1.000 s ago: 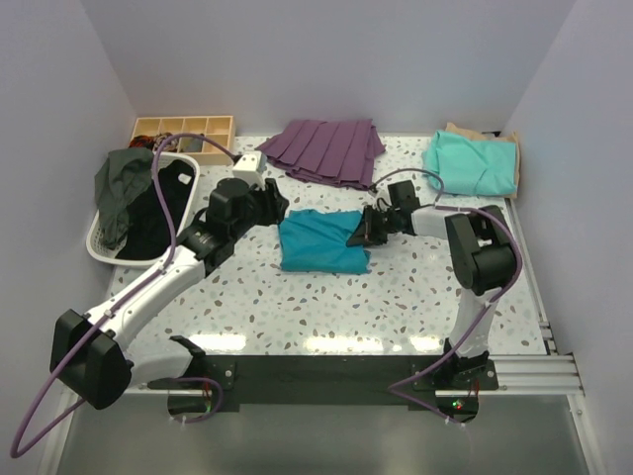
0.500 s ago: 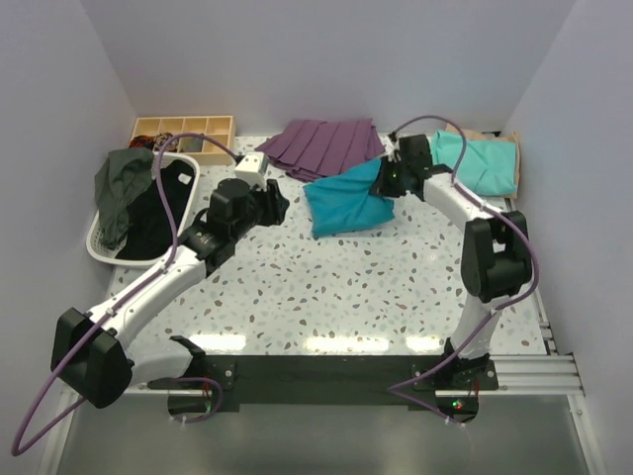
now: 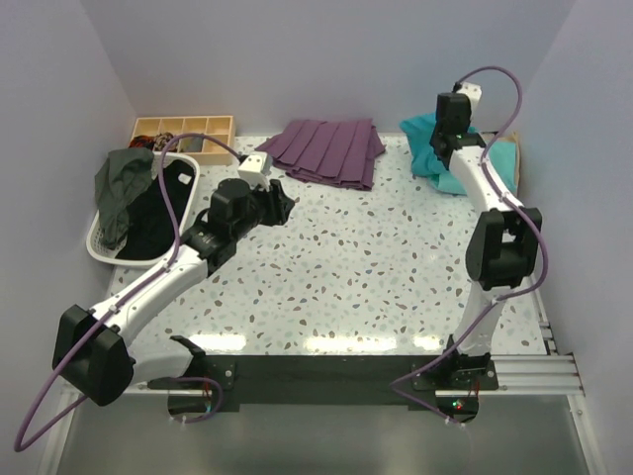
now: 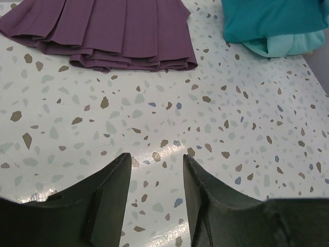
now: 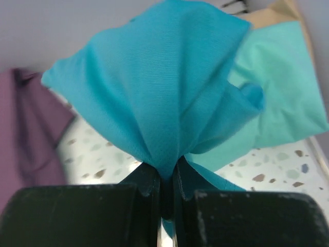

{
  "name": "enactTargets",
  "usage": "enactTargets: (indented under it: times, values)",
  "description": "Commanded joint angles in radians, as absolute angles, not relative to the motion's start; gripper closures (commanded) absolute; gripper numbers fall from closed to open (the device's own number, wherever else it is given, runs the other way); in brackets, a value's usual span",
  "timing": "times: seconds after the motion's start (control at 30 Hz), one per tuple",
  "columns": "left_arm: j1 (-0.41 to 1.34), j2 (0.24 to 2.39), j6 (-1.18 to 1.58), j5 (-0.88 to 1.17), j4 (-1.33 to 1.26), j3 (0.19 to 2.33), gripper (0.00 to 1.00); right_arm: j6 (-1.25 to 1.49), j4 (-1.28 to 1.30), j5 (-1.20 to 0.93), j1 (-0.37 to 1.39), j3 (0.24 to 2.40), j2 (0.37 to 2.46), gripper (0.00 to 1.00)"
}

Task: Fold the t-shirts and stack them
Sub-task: Put the neatly folded tshirt into the corner of the board with the right arm

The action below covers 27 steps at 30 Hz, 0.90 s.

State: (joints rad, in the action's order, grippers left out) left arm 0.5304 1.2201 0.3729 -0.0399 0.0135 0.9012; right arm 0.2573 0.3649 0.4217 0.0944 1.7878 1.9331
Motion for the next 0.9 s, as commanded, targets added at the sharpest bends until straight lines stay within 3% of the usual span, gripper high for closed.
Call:
enactTargets:
  times: [0.0,0.17,0.6,0.63,0.7,0.73,0.77,0.8,0.87]
  values:
    - [0.52,1.223,0.356,-0.011,-0.044,0.9,0.5,0.218,0.16,0.701,0.078,1.701,2.02,1.0]
    - [0.518,1.227,0.357,-0.006,-0.052,0.899,0.5,0.169,-0.018,0.706,0.003,1.68,2.121,1.0]
    - [0.494,1.284,0.37,0.04,-0.067,0.916,0.5,0.117,0.023,0.726,-0.172,1.885,2.247,1.0]
    - [0.494,1.295,0.37,0.044,-0.069,0.916,0.5,0.107,0.028,0.724,-0.172,1.897,2.27,0.96]
    - [0.494,1.305,0.377,0.051,-0.071,0.922,0.5,0.112,0.063,0.703,-0.172,1.924,2.289,0.6]
    - [0.494,1.313,0.379,0.058,-0.075,0.922,0.5,0.123,0.069,0.686,-0.172,1.918,2.284,0.28]
    - [0.494,1.318,0.38,0.063,-0.075,0.923,0.5,0.152,0.066,0.661,-0.172,1.884,2.275,0.14]
    - [0.494,1.321,0.383,0.066,-0.075,0.926,0.5,0.167,0.061,0.652,-0.17,1.861,2.264,0.05]
    - [0.494,1.324,0.387,0.066,-0.074,0.927,0.5,0.207,0.045,0.618,-0.169,1.788,2.214,0.01]
